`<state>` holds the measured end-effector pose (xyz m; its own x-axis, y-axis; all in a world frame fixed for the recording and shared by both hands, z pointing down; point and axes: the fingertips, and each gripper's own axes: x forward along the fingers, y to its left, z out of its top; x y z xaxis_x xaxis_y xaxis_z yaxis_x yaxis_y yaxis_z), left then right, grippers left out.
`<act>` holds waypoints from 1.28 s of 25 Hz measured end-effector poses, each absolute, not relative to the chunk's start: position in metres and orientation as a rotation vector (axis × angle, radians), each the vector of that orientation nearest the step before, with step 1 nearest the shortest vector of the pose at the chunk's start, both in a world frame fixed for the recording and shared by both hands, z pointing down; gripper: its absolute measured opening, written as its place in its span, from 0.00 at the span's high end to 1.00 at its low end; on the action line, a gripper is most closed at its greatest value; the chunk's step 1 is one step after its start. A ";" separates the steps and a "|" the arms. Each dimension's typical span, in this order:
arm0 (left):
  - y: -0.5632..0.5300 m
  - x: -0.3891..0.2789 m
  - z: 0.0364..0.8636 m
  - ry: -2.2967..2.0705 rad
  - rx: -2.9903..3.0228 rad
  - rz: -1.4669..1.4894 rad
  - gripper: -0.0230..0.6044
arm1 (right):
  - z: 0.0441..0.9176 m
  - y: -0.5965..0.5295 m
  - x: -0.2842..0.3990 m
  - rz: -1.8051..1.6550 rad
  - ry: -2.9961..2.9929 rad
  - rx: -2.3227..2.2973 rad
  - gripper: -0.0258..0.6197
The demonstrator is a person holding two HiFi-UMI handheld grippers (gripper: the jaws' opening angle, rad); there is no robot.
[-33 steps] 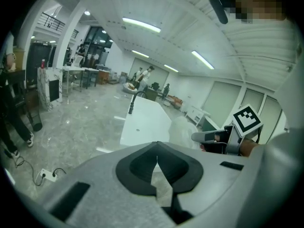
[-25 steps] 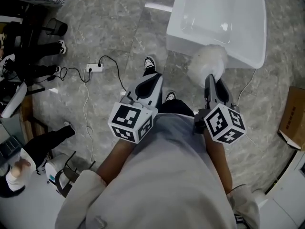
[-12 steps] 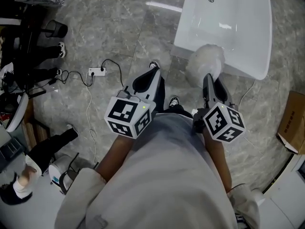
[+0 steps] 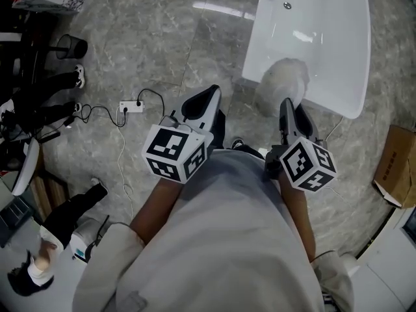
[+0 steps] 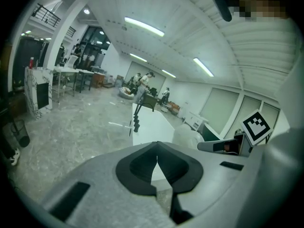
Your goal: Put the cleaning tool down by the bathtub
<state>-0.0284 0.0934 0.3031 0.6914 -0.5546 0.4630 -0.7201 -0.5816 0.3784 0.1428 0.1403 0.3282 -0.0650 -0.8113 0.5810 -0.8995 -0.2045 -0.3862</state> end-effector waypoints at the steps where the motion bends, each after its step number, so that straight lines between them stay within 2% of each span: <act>1: 0.086 -0.031 0.303 -0.969 2.357 0.397 0.95 | 0.327 0.134 0.140 1.121 -1.897 2.067 0.83; 16: 0.013 -0.055 0.309 -0.873 2.400 0.408 0.95 | 0.324 0.078 0.124 1.098 -1.822 2.143 0.83; 32: -0.005 -0.047 0.325 -0.956 2.295 0.438 0.95 | 0.338 0.031 0.160 1.061 -1.862 2.061 0.83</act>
